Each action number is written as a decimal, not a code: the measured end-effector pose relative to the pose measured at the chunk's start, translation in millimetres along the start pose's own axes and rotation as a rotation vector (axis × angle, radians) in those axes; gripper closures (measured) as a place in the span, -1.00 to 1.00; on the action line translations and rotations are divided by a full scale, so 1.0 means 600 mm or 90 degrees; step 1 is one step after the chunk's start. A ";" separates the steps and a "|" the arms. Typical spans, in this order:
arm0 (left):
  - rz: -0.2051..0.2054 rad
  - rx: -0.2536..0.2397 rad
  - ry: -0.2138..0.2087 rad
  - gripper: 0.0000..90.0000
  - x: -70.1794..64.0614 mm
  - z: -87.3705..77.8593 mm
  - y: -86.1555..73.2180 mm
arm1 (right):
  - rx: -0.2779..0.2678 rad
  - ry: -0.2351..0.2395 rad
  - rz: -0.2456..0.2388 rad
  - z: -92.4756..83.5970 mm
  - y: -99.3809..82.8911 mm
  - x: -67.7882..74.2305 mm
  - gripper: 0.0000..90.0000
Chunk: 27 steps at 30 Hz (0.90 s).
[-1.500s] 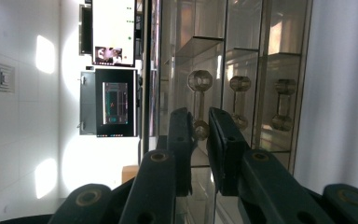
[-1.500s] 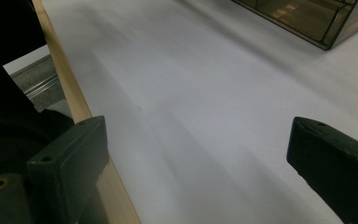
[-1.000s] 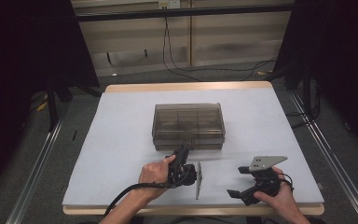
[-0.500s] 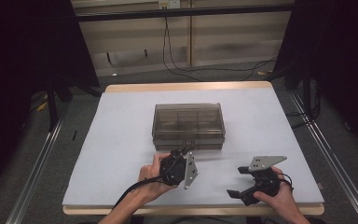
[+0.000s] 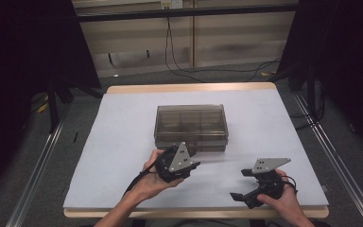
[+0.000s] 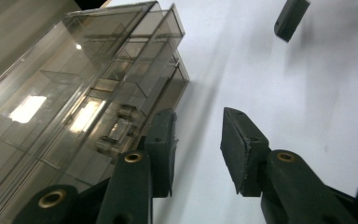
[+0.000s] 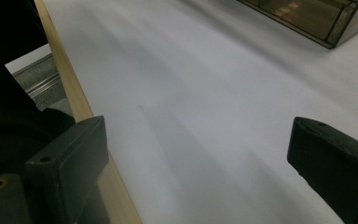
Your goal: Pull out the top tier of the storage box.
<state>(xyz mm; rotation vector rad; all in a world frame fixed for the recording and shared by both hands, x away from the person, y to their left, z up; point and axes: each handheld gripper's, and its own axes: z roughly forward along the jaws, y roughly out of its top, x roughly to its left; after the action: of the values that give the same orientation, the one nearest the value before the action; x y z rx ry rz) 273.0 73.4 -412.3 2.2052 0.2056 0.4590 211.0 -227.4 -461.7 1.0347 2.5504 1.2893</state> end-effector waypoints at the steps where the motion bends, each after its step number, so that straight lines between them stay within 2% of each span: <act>1: -0.017 -0.013 -0.014 0.45 0.011 -0.006 0.001 | -0.001 0.002 0.000 0.001 0.000 0.000 -0.89; 4: -0.024 -0.012 -0.027 0.40 0.020 -0.010 0.002 | 0.001 0.001 -0.001 0.001 0.000 0.000 -0.89; 5: -0.020 -0.011 -0.039 0.40 0.025 -0.013 0.003 | 0.000 0.001 -0.001 0.001 0.000 0.000 -0.89; 6: -0.014 -0.011 -0.037 0.40 0.029 -0.016 0.004 | 0.000 0.001 -0.001 0.001 0.000 0.000 -0.89; 8: -0.030 -0.019 -0.062 0.40 0.040 -0.023 0.005 | 0.000 0.001 -0.001 0.001 0.000 0.000 -0.89; 9: -0.030 -0.019 -0.062 0.40 0.040 -0.023 0.005 | 0.000 0.001 -0.001 0.002 0.000 0.000 -0.89; 10: -0.021 -0.004 -0.058 0.40 0.043 -0.024 0.007 | 0.000 0.001 -0.001 0.002 0.000 0.000 -0.89; 14: -0.023 -0.001 -0.070 0.38 0.053 -0.023 0.012 | 0.003 0.000 -0.002 0.002 0.000 0.000 -0.89; 16: -0.033 -0.004 -0.076 0.34 0.067 -0.019 0.016 | 0.003 0.001 -0.002 0.002 0.001 0.001 -0.89; 20: -0.032 0.004 -0.072 0.30 0.081 -0.014 0.021 | 0.004 0.002 -0.003 0.003 0.000 0.000 -0.89; 24: -0.027 0.033 -0.079 0.22 0.095 -0.005 0.028 | 0.002 0.002 -0.002 0.002 0.001 0.000 -0.89; 25: -0.015 0.042 -0.079 0.22 0.098 -0.003 0.028 | 0.002 0.002 -0.002 0.002 0.000 0.000 -0.89; 27: -0.025 0.051 -0.072 0.18 0.104 0.001 0.027 | 0.003 0.003 -0.003 0.003 0.001 0.000 -0.89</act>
<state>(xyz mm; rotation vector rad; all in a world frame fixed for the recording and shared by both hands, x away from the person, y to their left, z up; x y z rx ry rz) 330.5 81.4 -384.1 2.2942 0.2086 0.3076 211.6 -226.0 -462.5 1.0271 2.5588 1.2877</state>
